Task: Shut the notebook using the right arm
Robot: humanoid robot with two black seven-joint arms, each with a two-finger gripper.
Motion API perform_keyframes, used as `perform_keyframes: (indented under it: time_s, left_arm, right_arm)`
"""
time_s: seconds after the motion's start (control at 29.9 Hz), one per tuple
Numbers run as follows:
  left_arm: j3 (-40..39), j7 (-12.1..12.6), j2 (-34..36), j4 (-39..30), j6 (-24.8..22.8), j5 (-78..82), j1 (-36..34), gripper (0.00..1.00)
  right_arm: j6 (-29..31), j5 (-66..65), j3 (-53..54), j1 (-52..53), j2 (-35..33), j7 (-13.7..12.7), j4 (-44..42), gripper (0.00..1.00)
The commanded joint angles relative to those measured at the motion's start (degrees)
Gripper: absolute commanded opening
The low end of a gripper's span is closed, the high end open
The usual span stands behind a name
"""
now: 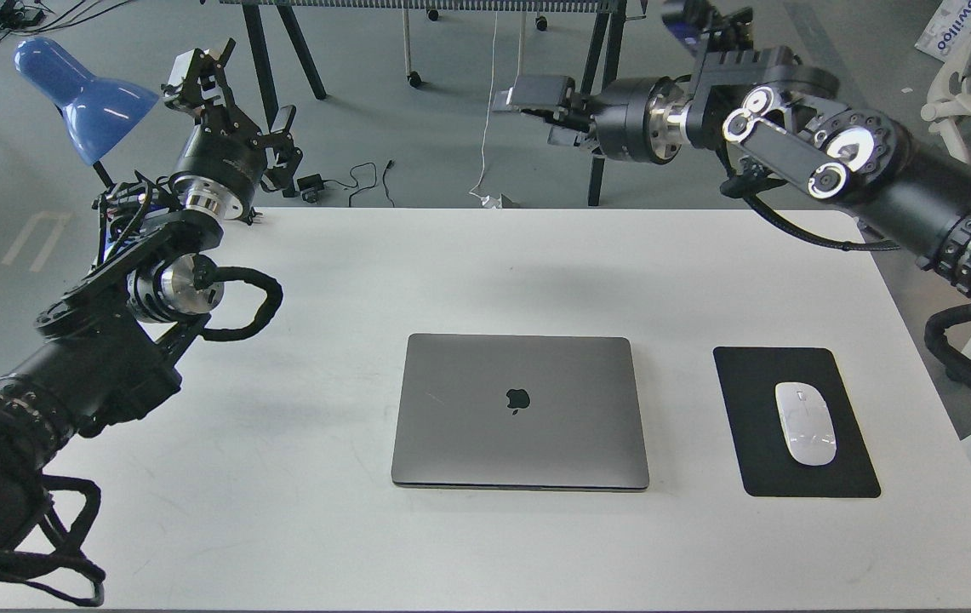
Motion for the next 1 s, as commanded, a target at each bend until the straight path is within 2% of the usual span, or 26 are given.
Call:
perform_keyframes:
  time_s: [0.0,0.13,0.23,0.5,0.77,0.97]
  left_arm:
    - [0.0,0.0,0.0,0.0,0.0,0.0,0.0,1.0]
    - [0.0,0.0,0.0,0.0,0.0,0.0,-0.1,1.0]
    - [0.0,0.0,-0.1,0.0,0.0,0.0,-0.1,1.0]
    - [-0.2,0.0,-0.2,-0.1,0.0,0.0,-0.2,1.0]
    - [-0.2,0.0,-0.2,-0.1,0.1,0.0,-0.2,1.0]
    - [-0.3,0.0,-0.2,-0.1,0.1,0.0,-0.2,1.0]
  right_arm:
    - [-0.1,2.5,11.9,-2.5,0.1,-0.2,-5.8,1.0]
    - [-4.6,12.2,18.8,-5.5,0.1,-0.3,-6.1,1.0]
    - [-6.3,21.7,19.2,-7.8,-0.2,-0.3,-6.2,1.0]
    - [-6.4,40.2,20.6,-12.1,-1.2,-0.2,-7.1,1.0]
    - [-3.2,41.8,29.8,-15.7,-2.0,-0.1,-6.7,1.0]
    - [-1.4,41.9,31.3,-19.2,-1.8,0.5,-6.6,1.0]
